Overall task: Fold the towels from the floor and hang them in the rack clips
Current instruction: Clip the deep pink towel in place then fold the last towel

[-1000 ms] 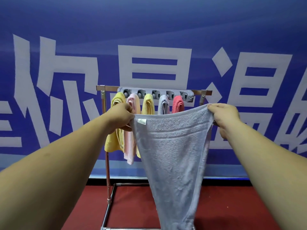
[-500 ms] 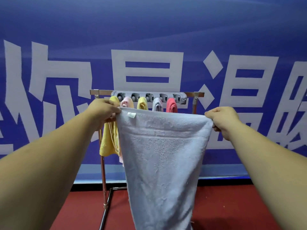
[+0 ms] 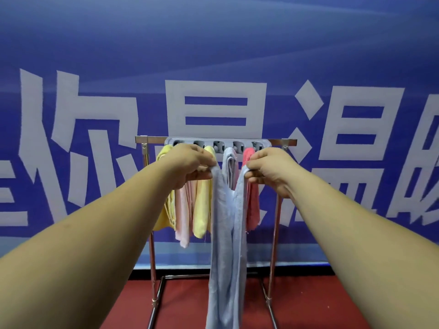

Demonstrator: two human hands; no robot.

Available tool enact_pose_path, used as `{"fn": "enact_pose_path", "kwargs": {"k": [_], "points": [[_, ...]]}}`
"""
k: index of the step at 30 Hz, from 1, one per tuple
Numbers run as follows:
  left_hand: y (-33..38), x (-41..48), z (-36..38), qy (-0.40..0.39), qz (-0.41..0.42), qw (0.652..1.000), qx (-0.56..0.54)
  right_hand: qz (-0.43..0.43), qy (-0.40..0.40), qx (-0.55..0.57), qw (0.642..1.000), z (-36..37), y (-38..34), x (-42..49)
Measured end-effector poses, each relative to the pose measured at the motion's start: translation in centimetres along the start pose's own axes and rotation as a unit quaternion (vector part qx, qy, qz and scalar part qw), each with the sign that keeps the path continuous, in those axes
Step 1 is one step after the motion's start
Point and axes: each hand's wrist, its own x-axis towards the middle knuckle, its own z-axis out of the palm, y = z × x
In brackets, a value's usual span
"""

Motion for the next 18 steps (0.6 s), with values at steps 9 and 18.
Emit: {"fn": "enact_pose_path", "kwargs": {"k": [9,18], "points": [[1.3,-1.3,1.4,-0.030,0.039,0.998,0.030,-0.061,-0.024,-0.109,0.992,1.8,-1.9,-1.2],[1.7,-1.8,2.1,-0.030,0.056,0.995,0.071,-0.077,0.008,-0.254,0.964,2.7,-2.3,-0.9]]}}
